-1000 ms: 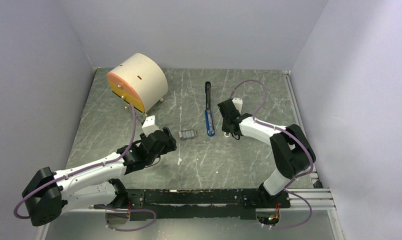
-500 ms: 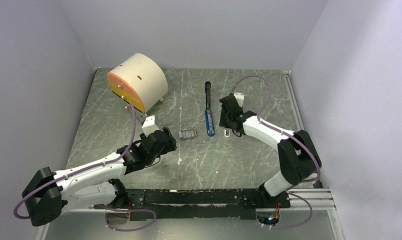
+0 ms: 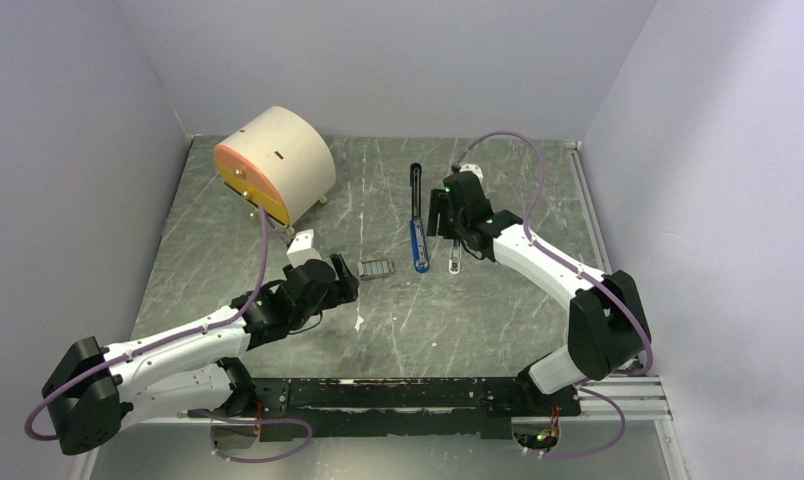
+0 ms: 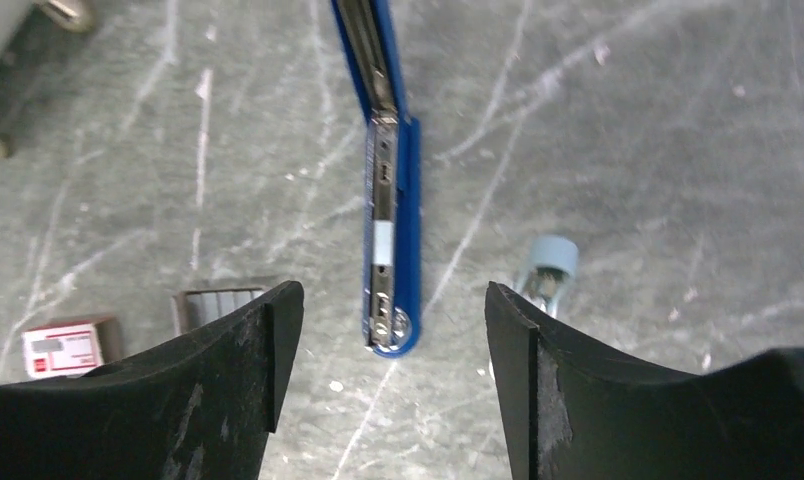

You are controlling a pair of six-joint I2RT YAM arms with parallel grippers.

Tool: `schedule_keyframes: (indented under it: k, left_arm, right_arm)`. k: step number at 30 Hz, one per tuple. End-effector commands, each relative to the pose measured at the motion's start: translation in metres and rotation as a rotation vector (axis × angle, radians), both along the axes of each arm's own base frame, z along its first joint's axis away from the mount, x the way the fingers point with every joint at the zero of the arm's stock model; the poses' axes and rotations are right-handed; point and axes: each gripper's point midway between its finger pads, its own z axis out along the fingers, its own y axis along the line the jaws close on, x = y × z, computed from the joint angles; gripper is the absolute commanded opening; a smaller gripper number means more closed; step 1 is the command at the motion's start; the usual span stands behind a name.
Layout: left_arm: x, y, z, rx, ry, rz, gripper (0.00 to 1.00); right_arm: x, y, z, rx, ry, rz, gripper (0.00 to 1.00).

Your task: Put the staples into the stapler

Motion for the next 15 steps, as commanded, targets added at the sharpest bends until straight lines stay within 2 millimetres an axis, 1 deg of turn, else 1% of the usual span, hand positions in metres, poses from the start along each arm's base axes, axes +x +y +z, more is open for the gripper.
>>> schedule_keyframes:
  k: [1, 3, 4, 8, 9, 13, 15]
  left_arm:
    - [0.004, -0.033, 0.038, -0.119, -0.074, -0.124, 0.91]
    - [0.004, -0.038, 0.039, -0.121, -0.075, -0.144, 0.96]
    - [0.004, -0.041, 0.039, -0.123, -0.075, -0.156, 0.96]
    - [0.003, -0.05, 0.038, -0.133, -0.069, -0.195, 0.96]
    - [0.003, -0.052, 0.038, -0.134, -0.067, -0.2, 0.96]
    - [0.003, -0.056, 0.039, -0.13, -0.065, -0.224, 0.96]
    - [0.003, -0.058, 0.038, -0.125, -0.061, -0.232, 0.96]
  right_arm:
    - [0.015, 0.021, 0.018, 0.025, -0.03, 0.104, 0.72]
    - [0.026, 0.026, 0.02, 0.014, -0.033, 0.104, 0.73]
    - [0.033, 0.027, 0.023, 0.005, -0.04, 0.097, 0.73]
    - [0.071, 0.033, 0.033, -0.039, -0.083, 0.052, 0.77]
    - [0.084, 0.036, 0.041, -0.046, -0.101, 0.036, 0.77]
    - [0.119, 0.04, 0.033, -0.112, -0.109, -0.007, 0.78]
    - [0.134, 0.044, 0.028, -0.134, -0.108, -0.014, 0.78]
